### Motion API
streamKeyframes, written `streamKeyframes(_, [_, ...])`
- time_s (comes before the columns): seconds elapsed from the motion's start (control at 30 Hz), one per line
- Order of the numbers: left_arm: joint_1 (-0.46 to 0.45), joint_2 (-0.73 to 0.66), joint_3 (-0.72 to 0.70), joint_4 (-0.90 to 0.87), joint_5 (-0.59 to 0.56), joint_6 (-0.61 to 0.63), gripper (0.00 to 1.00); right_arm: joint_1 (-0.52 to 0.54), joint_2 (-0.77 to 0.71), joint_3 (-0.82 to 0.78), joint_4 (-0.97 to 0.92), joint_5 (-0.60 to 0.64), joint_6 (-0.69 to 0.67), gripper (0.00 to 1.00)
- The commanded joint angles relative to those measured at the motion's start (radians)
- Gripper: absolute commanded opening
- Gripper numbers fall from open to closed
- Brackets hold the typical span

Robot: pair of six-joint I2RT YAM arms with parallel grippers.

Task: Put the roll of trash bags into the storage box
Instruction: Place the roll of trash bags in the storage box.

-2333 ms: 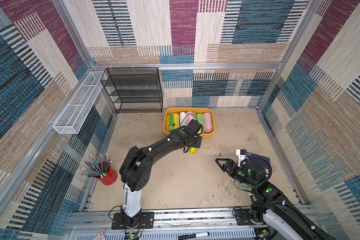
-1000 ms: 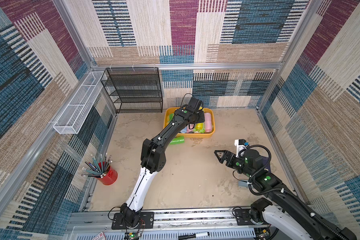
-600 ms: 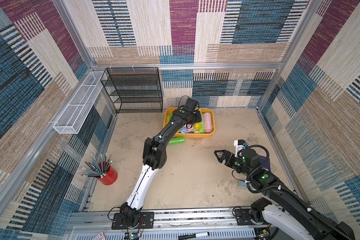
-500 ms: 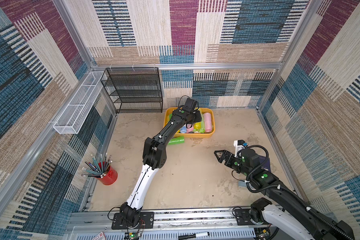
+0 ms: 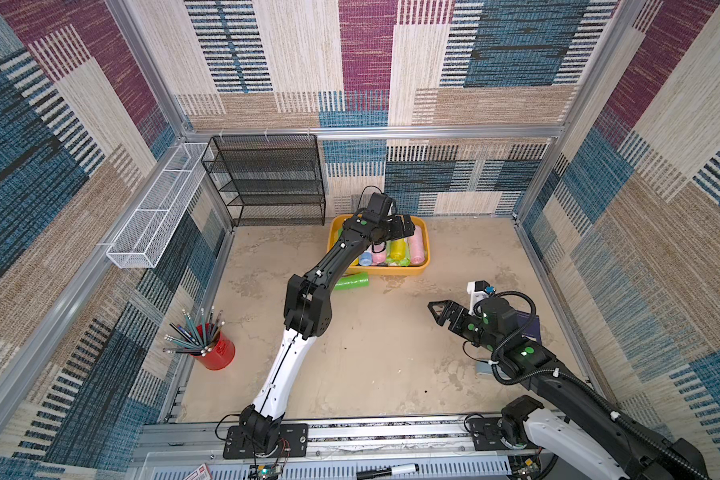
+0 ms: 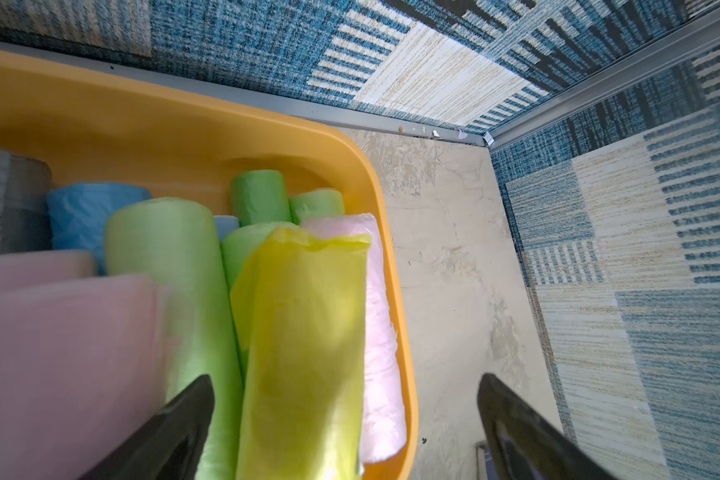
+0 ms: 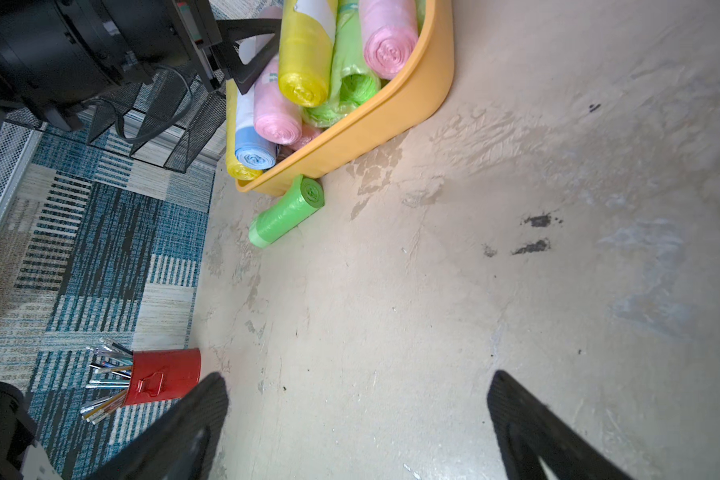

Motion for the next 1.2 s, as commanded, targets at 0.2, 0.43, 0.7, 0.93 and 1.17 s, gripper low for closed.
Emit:
streamKeyframes(0.2, [0.0,-0.05,-0.007,0.003,0.005,0.011,0.99,0.0,-0.03,-0.018,0.018,-0.019,-0.011,0.99])
streamKeyframes(0.43, [-0.002,-0.096,-0.024,-0.018,-0.002,0.028,0.98,0.0,-0.043,-0.008,0.003,-0.023,-0.036,0.99])
streamKeyframes(0.7, [-0.002,-0.309,-0.236,-0.049,-0.084,0.087,0.98,0.0,-0.013,0.049,-0.028,-0.04,-0.136,0.99])
streamKeyframes(0.93, [0.0,-0.583,-0.589,0.04,-0.172,0.124,0.98,0.0,0.092,0.184,-0.1,-0.081,-0.212,0.99])
streamKeyframes(1.17, [0.01,-0.961,-1.079,0.208,-0.379,0.156,0.98,0.012,0.157,0.137,0.025,-0.151,-0.164,0.99])
